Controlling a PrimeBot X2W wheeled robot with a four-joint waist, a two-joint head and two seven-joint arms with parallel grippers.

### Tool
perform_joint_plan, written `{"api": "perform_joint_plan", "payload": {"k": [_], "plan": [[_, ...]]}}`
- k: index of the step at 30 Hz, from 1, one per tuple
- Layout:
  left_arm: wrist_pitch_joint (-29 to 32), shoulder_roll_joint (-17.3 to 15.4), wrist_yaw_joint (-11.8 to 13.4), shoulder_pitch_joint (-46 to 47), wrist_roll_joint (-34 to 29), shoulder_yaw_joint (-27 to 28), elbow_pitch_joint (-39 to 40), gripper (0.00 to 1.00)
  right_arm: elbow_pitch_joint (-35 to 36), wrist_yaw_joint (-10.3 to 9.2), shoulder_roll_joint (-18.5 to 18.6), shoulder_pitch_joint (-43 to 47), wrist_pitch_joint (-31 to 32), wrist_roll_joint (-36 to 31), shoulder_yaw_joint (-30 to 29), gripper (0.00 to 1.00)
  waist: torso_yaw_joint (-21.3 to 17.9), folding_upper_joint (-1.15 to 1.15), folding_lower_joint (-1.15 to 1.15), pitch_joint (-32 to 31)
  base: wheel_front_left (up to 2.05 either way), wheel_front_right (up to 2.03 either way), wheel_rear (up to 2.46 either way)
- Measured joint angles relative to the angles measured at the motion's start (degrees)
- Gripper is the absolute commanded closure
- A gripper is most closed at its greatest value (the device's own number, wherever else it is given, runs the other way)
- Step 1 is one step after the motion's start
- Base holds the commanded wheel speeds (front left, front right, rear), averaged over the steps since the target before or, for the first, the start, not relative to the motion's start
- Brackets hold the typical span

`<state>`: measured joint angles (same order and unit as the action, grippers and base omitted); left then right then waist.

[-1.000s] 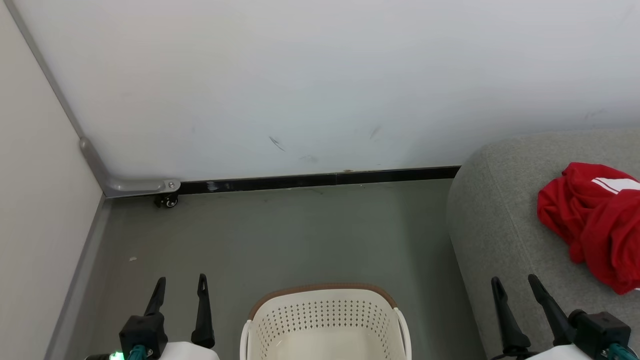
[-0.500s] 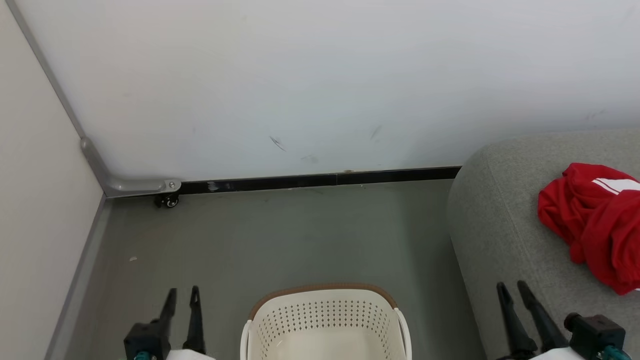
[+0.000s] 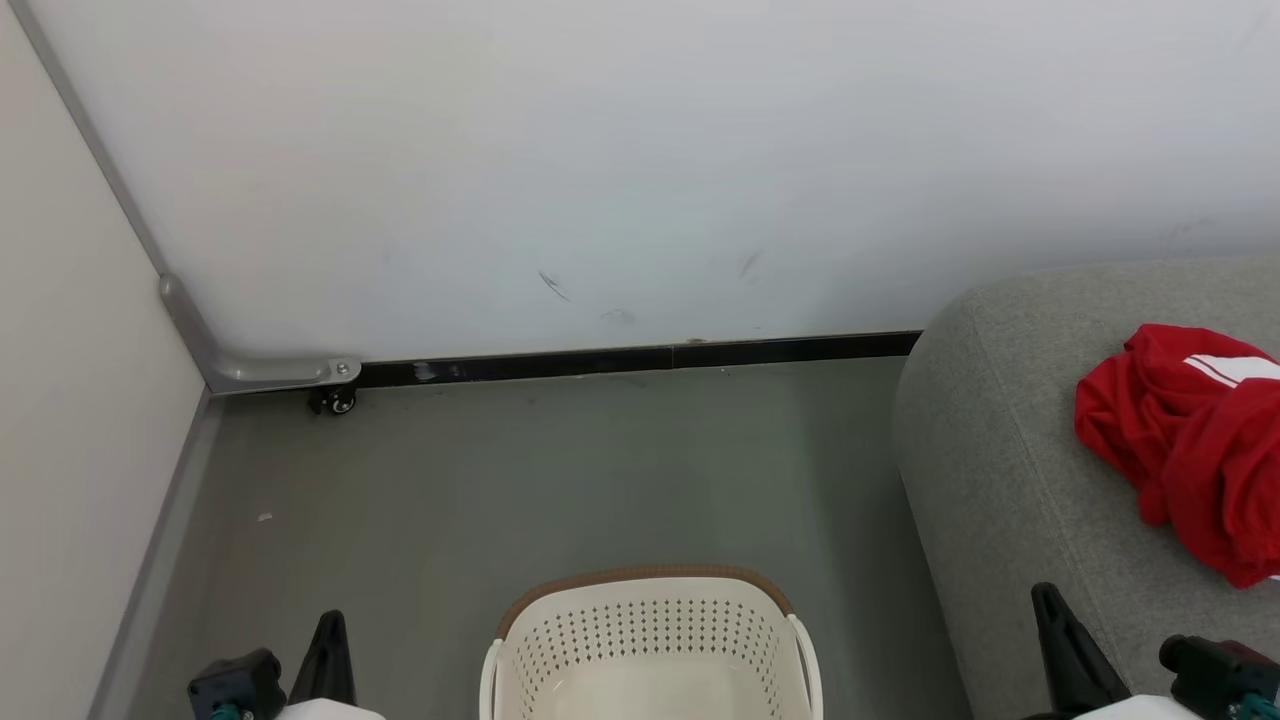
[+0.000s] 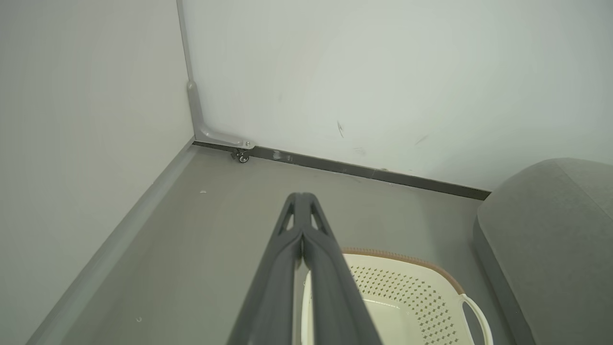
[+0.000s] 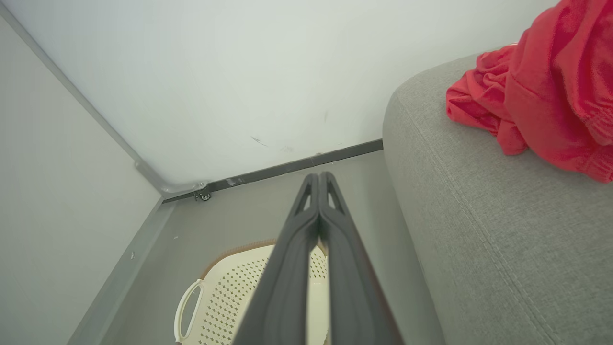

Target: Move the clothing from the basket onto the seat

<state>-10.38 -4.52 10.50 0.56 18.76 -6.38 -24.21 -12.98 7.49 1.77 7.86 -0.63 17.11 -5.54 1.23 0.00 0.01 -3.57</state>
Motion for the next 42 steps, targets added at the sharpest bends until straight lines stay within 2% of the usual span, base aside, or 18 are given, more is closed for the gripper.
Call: {"api": "perform_joint_plan", "payload": {"k": [7,14,20,28,42], "plan": [[2.45,0.63,-1.29,1.29,5.93,1.63,-0.25,1.00,-0.68,0.00,-0.02,-1.87,1.15,7.30,-0.19,1.00,-0.10,0.00,0.03,0.22,0.00,0.00,0.00],[4.83,0.88,-3.03,2.33,11.87,3.49,-0.45,1.00,-1.41,0.00,-0.02,-2.36,2.24,13.33,-1.07,1.00,-0.25,0.00,0.21,0.49,0.00,0.00,0.00],[6.57,1.00,-4.04,2.55,16.68,4.56,-0.44,1.00,-1.98,0.00,-0.01,-3.88,2.76,18.12,-1.35,1.00,-0.34,0.00,0.26,0.63,0.00,0.00,0.00],[8.37,1.11,-5.57,3.34,23.04,5.77,-0.12,1.00,-2.15,-0.01,-0.01,-4.63,3.52,24.51,-1.53,1.00,-0.45,0.00,0.25,0.87,0.00,0.00,0.00],[10.95,1.30,-8.36,3.49,34.50,7.55,0.67,1.00,-2.58,-0.01,0.02,-6.97,4.69,36.06,-1.78,1.00,-0.63,0.00,0.08,1.47,0.00,0.00,0.00]]}}
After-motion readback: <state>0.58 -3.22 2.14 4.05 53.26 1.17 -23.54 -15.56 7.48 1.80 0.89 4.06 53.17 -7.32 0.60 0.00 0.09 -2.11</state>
